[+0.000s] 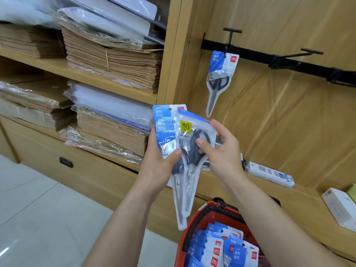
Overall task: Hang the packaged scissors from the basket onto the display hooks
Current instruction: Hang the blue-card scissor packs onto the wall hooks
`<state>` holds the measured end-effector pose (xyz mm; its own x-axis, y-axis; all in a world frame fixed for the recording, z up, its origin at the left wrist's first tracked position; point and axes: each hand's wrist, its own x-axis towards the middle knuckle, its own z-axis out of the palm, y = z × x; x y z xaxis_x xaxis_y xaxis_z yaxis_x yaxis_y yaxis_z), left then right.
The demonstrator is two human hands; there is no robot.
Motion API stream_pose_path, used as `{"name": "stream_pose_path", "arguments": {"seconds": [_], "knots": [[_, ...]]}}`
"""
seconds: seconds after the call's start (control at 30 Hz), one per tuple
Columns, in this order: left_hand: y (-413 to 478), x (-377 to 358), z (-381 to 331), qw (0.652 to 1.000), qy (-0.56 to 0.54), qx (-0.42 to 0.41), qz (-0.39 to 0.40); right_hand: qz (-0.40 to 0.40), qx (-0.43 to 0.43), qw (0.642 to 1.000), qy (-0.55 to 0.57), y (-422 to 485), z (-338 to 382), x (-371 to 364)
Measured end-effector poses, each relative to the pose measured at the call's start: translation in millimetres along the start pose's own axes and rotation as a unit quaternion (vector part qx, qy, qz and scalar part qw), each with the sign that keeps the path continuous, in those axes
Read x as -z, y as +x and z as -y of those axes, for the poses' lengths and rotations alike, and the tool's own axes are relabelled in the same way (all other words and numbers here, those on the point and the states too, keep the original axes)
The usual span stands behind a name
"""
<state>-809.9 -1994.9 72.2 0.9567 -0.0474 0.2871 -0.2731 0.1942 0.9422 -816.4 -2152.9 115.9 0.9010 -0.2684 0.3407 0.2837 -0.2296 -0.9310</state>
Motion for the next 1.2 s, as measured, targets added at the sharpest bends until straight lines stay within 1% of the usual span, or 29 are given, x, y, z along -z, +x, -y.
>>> {"name": "stream_pose_path", "arguments": {"seconds": [0.13,0.3,0.47,0.6,0.7,0.8,1.03,1.2], "knots": [[2,4,-4,1.000,-0.007,0.006,-0.030,-0.014,0.016,1.000,0.008,9,7,12],[4,8,-10,0.996,0.005,-0.007,-0.088,-0.041,0.095,0.994,-0.038,36,31,29],[4,6,-16,0.995,0.007,-0.009,-0.102,-0.066,0.173,0.978,-0.090,79,67,30],[6,4,-16,0.994,0.026,-0.007,-0.103,-0.075,0.209,0.967,-0.127,103,82,25],[7,4,-16,0.994,0.025,-0.005,-0.102,-0.084,0.209,0.963,-0.149,117,84,23],[7,5,-16,0.995,0.022,-0.012,-0.098,-0.095,0.187,0.964,-0.161,125,78,25],[8,7,-17,0.995,0.025,-0.008,-0.092,-0.108,0.157,0.968,-0.163,126,64,25],[8,8,-17,0.996,0.020,-0.004,-0.089,-0.115,0.143,0.963,-0.197,142,63,21]]}}
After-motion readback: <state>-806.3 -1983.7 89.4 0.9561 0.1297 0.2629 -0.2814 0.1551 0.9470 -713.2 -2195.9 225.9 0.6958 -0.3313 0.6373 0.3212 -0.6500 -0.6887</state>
